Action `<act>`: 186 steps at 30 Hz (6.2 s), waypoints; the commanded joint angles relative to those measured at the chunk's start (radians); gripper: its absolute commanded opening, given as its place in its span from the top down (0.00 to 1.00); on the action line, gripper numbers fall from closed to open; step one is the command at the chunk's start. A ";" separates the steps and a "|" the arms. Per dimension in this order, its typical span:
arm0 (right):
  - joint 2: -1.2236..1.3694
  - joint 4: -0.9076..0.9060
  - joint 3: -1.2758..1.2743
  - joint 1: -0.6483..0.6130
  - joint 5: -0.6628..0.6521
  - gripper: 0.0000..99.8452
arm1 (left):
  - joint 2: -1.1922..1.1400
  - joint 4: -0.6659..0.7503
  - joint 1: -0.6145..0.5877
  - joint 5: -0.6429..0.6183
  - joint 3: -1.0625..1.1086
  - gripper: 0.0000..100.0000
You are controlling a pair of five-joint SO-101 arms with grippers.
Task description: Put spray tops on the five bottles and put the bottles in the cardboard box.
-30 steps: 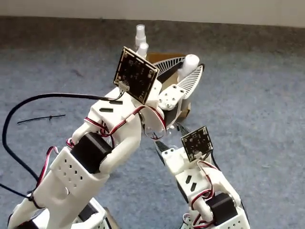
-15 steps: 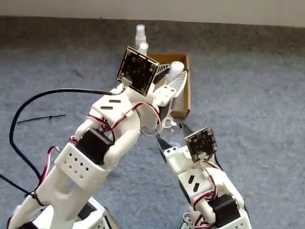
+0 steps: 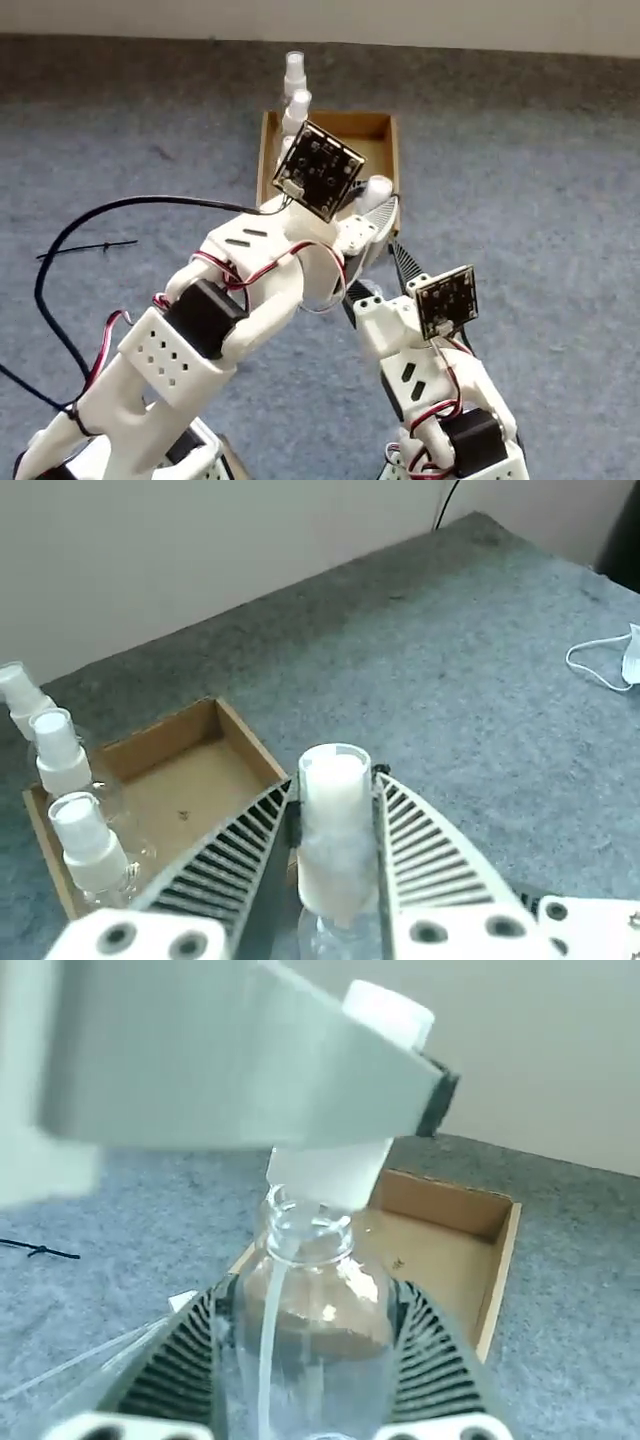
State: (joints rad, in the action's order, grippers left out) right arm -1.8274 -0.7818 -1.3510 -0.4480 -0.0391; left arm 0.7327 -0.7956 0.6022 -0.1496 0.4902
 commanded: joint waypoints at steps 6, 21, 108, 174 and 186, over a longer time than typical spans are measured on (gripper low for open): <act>-0.008 0.031 0.071 0.024 0.012 1.00 | 0.033 -0.086 0.004 0.008 -0.002 0.90; -0.008 0.028 0.038 0.019 0.012 1.00 | 0.232 -0.152 -0.142 0.008 -0.076 0.74; 0.812 -0.125 0.845 -0.145 0.192 1.00 | 0.624 -0.114 -0.427 0.270 0.496 0.67; 1.863 0.572 1.193 0.186 -0.017 1.00 | 0.885 -0.293 -0.371 0.273 0.621 0.67; 2.230 0.573 1.540 0.205 0.098 1.00 | 0.885 -0.295 -0.371 0.273 0.621 0.67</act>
State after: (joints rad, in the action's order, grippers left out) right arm 0.3974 -0.2325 0.0775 -0.2654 0.0192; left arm 1.6256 -1.0871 0.2432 0.1158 1.1178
